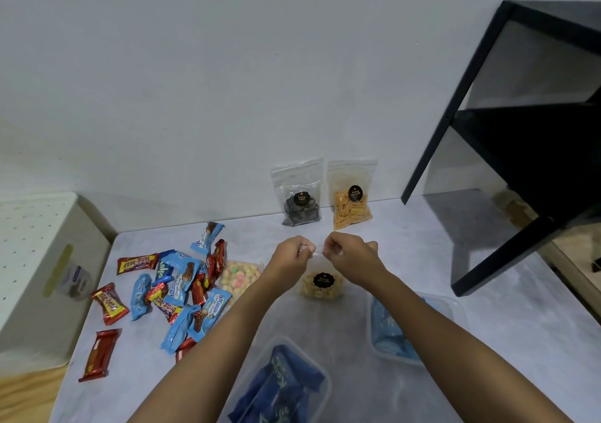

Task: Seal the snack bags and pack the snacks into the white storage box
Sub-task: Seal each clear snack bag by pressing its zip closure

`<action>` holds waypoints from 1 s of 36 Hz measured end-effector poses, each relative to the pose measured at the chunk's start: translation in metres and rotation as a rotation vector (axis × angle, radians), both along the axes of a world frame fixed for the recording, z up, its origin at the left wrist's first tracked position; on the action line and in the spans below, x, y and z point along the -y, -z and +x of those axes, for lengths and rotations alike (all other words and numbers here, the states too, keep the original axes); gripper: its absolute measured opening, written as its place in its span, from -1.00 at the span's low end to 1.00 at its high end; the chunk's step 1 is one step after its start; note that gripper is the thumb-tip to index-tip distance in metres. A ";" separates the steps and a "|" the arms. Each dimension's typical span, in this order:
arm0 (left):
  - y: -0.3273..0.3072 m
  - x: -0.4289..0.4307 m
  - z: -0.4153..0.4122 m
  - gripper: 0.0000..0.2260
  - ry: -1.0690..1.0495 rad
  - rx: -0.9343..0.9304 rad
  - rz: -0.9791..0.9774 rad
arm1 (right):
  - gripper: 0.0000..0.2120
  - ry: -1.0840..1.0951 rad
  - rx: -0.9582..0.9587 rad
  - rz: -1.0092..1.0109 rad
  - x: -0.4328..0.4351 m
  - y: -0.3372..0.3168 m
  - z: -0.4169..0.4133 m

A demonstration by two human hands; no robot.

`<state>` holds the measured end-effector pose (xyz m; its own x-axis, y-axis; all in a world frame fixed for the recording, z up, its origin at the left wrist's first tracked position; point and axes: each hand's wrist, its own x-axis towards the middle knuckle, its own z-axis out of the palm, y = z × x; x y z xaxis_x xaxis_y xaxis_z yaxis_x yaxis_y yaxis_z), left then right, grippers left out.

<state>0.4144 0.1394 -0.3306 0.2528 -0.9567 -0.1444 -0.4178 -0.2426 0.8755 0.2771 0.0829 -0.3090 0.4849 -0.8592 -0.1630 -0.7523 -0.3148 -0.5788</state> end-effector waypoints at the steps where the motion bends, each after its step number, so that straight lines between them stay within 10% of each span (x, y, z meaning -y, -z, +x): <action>1: 0.000 0.000 0.001 -0.88 -0.006 -0.028 0.007 | -0.93 0.004 0.002 0.006 0.000 0.000 0.000; 15: -0.005 -0.001 -0.001 -0.85 0.053 0.097 0.016 | -0.90 0.099 0.144 0.096 -0.005 0.005 0.004; 36: 0.005 -0.009 0.016 -0.83 -0.011 -0.193 -0.009 | -0.87 0.129 0.383 0.292 0.012 0.007 -0.037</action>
<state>0.4301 0.1488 -0.3353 0.2315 -0.9555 -0.1830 -0.2391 -0.2382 0.9413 0.2398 0.0710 -0.3159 0.4503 -0.8609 -0.2368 -0.4903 -0.0167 -0.8714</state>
